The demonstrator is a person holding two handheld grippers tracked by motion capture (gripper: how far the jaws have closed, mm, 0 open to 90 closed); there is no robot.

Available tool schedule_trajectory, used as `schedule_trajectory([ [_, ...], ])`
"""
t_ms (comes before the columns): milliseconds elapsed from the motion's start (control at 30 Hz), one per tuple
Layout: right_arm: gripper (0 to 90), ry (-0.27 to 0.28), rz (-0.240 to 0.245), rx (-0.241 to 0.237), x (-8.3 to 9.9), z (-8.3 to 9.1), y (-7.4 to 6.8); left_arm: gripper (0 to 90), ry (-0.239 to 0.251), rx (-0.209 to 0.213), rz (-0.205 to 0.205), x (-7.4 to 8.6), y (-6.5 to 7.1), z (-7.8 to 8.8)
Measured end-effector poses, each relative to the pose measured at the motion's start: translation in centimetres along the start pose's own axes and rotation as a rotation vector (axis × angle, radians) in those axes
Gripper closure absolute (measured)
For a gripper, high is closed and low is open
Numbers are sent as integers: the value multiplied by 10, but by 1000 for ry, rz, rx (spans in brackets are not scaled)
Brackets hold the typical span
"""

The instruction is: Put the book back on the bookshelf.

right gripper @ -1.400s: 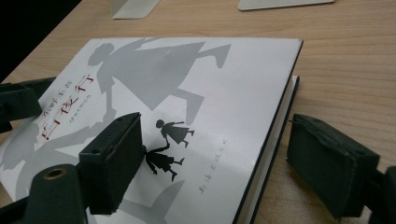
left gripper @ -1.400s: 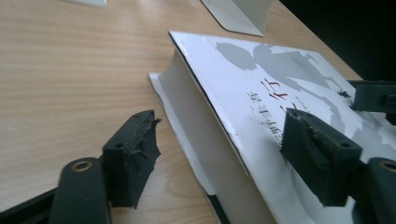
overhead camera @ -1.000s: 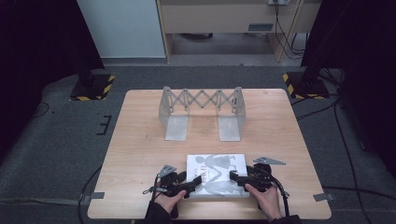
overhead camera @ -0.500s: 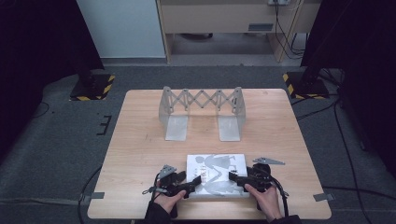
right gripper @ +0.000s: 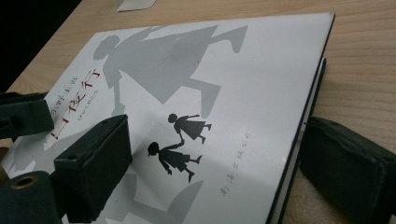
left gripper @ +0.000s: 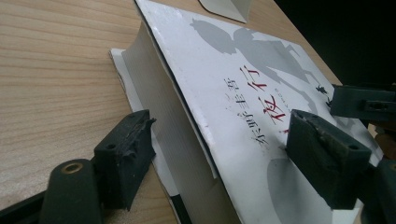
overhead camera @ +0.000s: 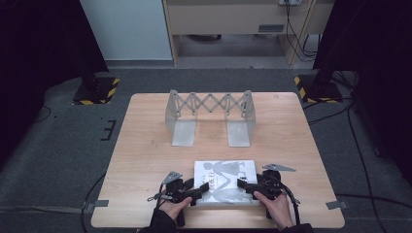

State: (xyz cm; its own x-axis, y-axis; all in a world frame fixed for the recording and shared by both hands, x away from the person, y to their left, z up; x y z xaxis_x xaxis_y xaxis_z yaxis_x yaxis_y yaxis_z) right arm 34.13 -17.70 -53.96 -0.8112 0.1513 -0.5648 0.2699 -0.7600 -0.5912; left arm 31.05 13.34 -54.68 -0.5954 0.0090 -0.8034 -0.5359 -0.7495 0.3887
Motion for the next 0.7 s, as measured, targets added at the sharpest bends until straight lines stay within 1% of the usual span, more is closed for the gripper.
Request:
schedule_trajectory([
  [33,93,0,0,0,0,0,0,339,0,0,0,0,0,0],
  [67,95,6,-3,-5,1,0,1,351,5,-1,11,0,0,1],
  [200,99,11,-4,-10,1,0,2,372,5,3,5,-1,1,3],
  [233,105,17,-7,-13,0,1,3,387,-4,17,12,-2,2,6],
  [267,106,18,-13,-14,0,1,4,396,-4,17,12,-2,2,6],
  [300,106,18,-13,-14,0,1,4,396,-15,30,6,-3,2,8],
  [333,106,23,-31,-13,-1,2,5,408,-27,45,-1,-3,4,9],
  [367,106,27,-38,-9,-2,3,7,409,-35,61,-12,-3,6,9],
  [400,105,37,-39,-3,-3,3,8,410,-53,69,-32,-4,10,8],
  [433,106,39,-45,1,-3,4,9,413,-64,74,-61,-5,13,8],
  [467,106,44,-47,5,-4,5,11,414,-67,80,-72,-6,15,8],
  [500,107,48,-56,5,-4,5,11,425,-67,80,-72,-6,15,8],
  [567,107,51,-57,2,-4,5,12,432,-61,91,-75,-8,15,10],
  [700,106,45,-74,-4,-5,6,13,446,-48,91,-77,-9,16,11],
])
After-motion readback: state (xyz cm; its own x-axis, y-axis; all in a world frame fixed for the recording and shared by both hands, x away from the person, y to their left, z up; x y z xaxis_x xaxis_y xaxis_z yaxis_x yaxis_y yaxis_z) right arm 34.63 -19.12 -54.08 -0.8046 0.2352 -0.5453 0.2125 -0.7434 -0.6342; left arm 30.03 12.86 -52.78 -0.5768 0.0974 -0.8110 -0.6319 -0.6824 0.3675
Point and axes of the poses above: each handheld gripper's, and its own axes: z roughly backward along the jaws, x roughly out of its underside, y roughly to its right, the point moved 1 cm from there along -z, roughly forward along the jaws, and after that the axes turned 12 degrees about -z, right-handed, at the moved point
